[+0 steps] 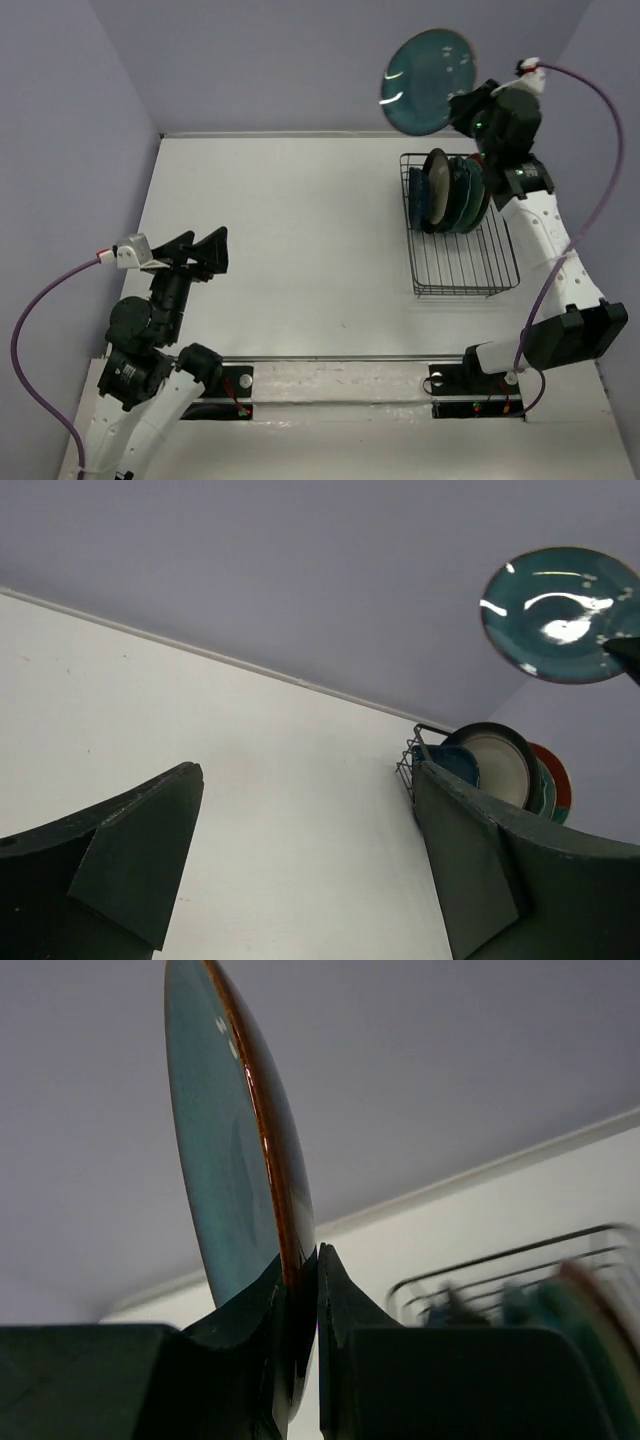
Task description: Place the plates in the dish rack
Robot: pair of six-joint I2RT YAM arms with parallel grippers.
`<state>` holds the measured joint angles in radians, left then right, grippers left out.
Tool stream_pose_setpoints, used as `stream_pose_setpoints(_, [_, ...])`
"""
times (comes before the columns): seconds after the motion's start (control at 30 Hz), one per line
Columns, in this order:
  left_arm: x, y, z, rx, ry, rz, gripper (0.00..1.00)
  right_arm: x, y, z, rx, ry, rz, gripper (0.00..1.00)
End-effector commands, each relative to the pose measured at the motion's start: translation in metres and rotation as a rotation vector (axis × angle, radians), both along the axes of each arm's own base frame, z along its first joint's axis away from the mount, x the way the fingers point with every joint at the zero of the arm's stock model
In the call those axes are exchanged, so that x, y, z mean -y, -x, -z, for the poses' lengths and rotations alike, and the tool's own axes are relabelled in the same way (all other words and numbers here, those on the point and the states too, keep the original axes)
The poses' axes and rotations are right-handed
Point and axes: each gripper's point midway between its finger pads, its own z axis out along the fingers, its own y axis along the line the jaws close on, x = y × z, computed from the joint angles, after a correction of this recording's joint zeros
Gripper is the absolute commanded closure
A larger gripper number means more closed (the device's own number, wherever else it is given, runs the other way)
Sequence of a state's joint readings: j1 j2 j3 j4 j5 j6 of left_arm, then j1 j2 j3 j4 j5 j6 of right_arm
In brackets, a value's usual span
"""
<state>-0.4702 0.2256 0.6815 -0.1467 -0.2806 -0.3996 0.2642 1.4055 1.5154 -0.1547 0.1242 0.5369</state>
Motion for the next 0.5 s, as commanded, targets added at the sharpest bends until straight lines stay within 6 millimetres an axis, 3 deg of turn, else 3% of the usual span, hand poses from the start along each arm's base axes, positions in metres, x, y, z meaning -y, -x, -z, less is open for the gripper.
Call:
stream_pose_setpoints(0.0, [-0.002,0.007,-0.015,0.064,0.019,0.008,0.04,0.122,0.027,-0.085,0.148,0.104,0.302,0.93])
stream_pose_setpoints(0.1, [0.000,0.010,-0.016,0.070,0.024,0.022,0.04,0.168,0.036,-0.094,0.148,0.135,0.420,0.93])
stream_pose_setpoints(0.13, [0.002,0.012,-0.017,0.073,0.025,0.034,0.04,0.196,0.042,-0.094,0.137,0.152,0.508,0.93])
stream_pose_setpoints(0.23, [0.004,0.014,-0.016,0.070,0.021,0.048,0.04,0.248,0.048,-0.091,0.108,0.189,0.638,0.93])
stream_pose_setpoints(0.33, [0.004,0.016,-0.018,0.076,0.021,0.054,0.04,0.273,0.046,-0.078,0.058,0.240,0.691,0.93])
stream_pose_setpoints(0.47, [0.008,0.020,-0.019,0.084,0.025,0.081,0.04,0.284,0.043,-0.055,0.005,0.326,0.707,0.93])
